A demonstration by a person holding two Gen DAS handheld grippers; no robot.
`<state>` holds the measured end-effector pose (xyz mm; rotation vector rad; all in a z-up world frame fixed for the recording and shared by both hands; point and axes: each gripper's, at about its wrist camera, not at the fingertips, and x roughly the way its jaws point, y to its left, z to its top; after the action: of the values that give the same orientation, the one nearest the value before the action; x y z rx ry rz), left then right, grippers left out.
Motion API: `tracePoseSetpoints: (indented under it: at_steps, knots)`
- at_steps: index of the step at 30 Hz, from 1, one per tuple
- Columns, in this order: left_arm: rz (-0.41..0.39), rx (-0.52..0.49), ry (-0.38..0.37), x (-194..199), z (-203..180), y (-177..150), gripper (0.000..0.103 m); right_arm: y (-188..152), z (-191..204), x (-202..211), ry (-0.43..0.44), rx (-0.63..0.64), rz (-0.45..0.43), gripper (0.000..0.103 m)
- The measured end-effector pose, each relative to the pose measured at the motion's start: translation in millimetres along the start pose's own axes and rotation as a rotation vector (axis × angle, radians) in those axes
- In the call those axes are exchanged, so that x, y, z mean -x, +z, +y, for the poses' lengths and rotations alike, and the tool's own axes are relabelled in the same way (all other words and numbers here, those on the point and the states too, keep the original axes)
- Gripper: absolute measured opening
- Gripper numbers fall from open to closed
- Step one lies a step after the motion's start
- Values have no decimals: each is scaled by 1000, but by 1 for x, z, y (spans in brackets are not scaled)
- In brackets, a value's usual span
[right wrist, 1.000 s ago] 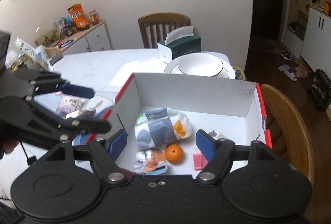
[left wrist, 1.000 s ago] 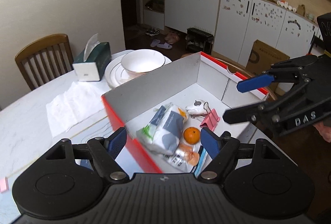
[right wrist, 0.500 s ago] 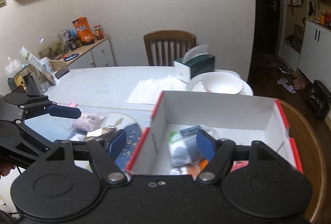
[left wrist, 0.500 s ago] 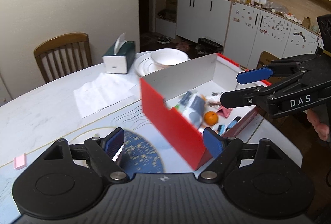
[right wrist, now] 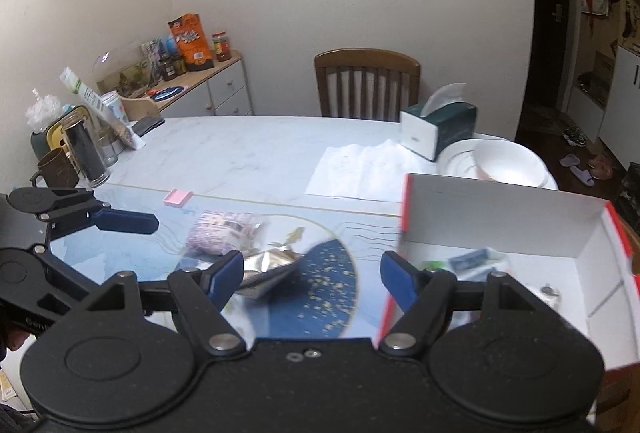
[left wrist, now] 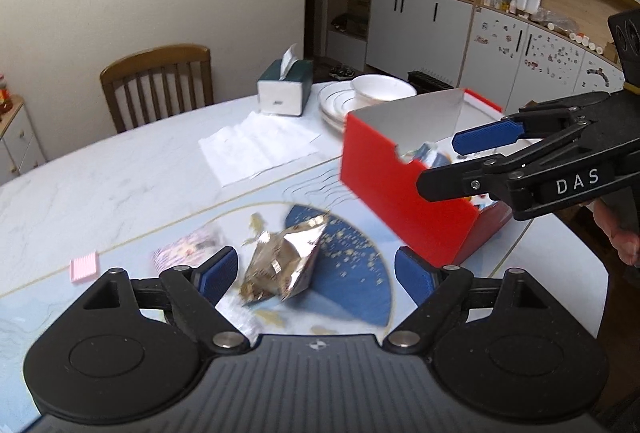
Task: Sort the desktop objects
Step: 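Withdraw both tools from the box back over the table items, then grasp the crumpled white plastic bag with the left tool while the right tool grasps the gold foil pouch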
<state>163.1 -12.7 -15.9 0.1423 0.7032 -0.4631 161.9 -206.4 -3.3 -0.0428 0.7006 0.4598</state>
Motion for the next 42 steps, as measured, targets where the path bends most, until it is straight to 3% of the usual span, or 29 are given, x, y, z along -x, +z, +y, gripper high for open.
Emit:
tracePoseSetpoints:
  at_steps: [3, 21, 33, 42]
  knots:
    - [5, 21, 4, -2, 13, -6, 103, 3, 14, -12, 14, 26, 16, 75]
    - [76, 60, 55, -42, 58, -40, 103, 10, 52, -94, 30, 142, 141, 75]
    - [125, 82, 72, -71, 68, -46, 103, 15, 55, -150, 46, 260, 248, 76]
    - [150, 81, 63, -80, 71, -51, 103, 3, 46, -175, 68, 280, 341, 76]
